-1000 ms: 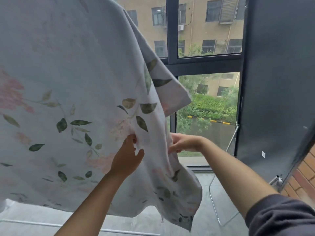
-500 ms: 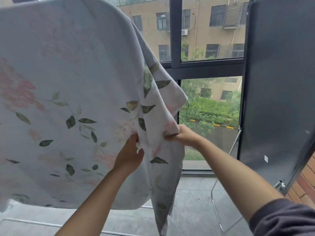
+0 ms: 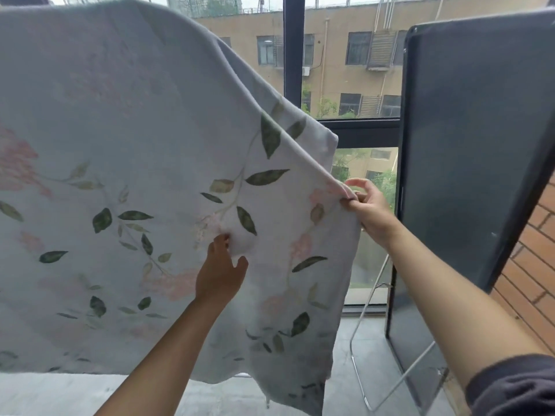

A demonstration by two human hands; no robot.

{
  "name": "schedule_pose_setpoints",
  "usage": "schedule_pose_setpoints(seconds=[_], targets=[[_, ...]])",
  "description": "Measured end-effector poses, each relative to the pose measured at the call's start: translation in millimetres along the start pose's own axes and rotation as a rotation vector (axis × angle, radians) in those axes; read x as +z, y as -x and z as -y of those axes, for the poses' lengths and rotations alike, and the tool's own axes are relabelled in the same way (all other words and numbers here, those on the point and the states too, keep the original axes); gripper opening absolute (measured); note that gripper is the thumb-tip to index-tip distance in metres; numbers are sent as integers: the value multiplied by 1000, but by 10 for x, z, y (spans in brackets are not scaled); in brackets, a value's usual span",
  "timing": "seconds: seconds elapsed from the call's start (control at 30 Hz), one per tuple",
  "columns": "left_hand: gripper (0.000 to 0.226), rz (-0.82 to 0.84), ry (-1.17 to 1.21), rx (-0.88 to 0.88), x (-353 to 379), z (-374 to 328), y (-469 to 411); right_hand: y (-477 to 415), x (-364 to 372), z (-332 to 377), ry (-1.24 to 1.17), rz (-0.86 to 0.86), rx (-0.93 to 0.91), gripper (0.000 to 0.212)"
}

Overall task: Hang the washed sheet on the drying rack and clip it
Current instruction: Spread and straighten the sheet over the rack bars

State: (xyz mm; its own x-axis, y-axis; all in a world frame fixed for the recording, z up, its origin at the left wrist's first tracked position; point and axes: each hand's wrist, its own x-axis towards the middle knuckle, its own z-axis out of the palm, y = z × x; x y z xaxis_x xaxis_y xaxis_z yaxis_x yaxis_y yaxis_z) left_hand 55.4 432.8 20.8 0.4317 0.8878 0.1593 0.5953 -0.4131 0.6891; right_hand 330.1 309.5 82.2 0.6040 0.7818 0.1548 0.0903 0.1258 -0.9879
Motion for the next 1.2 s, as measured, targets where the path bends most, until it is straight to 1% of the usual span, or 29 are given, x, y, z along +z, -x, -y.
schedule_pose_setpoints(seconds=[0.03, 0.07, 0.1, 0.13, 0.17, 0.2, 0.23, 0.27, 0.3, 0.37, 0.4, 0.43, 0.5, 0.57, 0.6, 0.67, 0.73, 0.77, 0.8, 0.83, 0.87, 0.9, 0.97, 1.0, 1.03, 1.13, 1.17, 1.2], targets=[[56, -13, 1, -3, -1, -14, 3, -20, -48, 21, -17, -18, -8, 39], [55, -20, -3, -7, -2, -39, 13, -26, -82, 35, -30, 23, 8, 46], [54, -21, -13, -12, -2, -63, 21, -1, -89, 34, -38, 113, 63, 52], [55, -15, -21, -16, -2, -95, 26, 44, -80, 13, 4, 215, 145, 54], [55, -9, -23, -19, 2, -111, 22, 109, -48, -9, 89, 314, 230, 49], [56, -4, -18, -18, 3, -127, 22, 176, -17, -9, 199, 379, 293, 39], [56, 0, -9, -12, 2, -133, 27, 208, 2, 10, 284, 379, 308, 31], [55, 3, -3, -5, -8, -133, 30, 210, -2, 48, 319, 316, 278, 28], [55, 3, -2, -2, -17, -123, 31, 191, -20, 103, 295, 221, 217, 27], [52, -7, -11, 3, -54, -116, 40, 125, -77, 243, 125, -1, 98, 20], [51, -14, -14, 10, -72, -116, 45, 101, -93, 308, 43, -73, 60, 13], [51, -17, -13, 19, -83, -120, 50, 75, -105, 330, -20, -105, 42, 11], [51, -8, -14, 33, -82, -130, 66, 60, -93, 285, -57, -62, 60, 21], [50, 11, -15, 28, -70, -138, 90, 130, -55, 202, -35, 30, 109, 39], [50, 16, -19, 19, -63, -137, 96, 180, -33, 164, -4, 83, 136, 42], [49, 29, -40, -4, -61, -136, 106, 268, 7, 109, 42, 192, 212, 40], [51, 38, -48, -14, -68, -131, 103, 265, 48, 96, 83, 244, 263, 35], [52, 40, -43, -14, -73, -135, 103, 225, 55, 114, 123, 208, 240, 35], [53, 42, -40, -9, -78, -136, 104, 164, 45, 145, 152, 120, 190, 36], [53, 44, -38, 1, -82, -137, 109, 97, 18, 179, 156, -6, 138, 34], [53, 47, -36, 9, -83, -137, 113, 51, -11, 205, 143, -105, 106, 30], [55, 51, -34, 8, -85, -137, 114, 38, -21, 231, 151, -131, 101, 25], [57, 62, -36, -12, -86, -147, 115, 87, -6, 213, 228, -44, 125, 18], [58, 60, -38, -17, -86, -146, 110, 108, 5, 189, 256, -42, 123, 15], [57, 54, -37, -20, -88, -142, 108, 108, 22, 163, 261, -89, 110, 13], [57, 51, -19, -26, -84, -120, 105, 63, 70, 134, 294, -209, 86, 19], [57, 57, -14, -24, -82, -114, 105, 36, 94, 116, 369, -240, 88, 16], [58, 63, -5, -24, -84, -106, 99, 36, 128, 111, 492, -275, 103, 11]])
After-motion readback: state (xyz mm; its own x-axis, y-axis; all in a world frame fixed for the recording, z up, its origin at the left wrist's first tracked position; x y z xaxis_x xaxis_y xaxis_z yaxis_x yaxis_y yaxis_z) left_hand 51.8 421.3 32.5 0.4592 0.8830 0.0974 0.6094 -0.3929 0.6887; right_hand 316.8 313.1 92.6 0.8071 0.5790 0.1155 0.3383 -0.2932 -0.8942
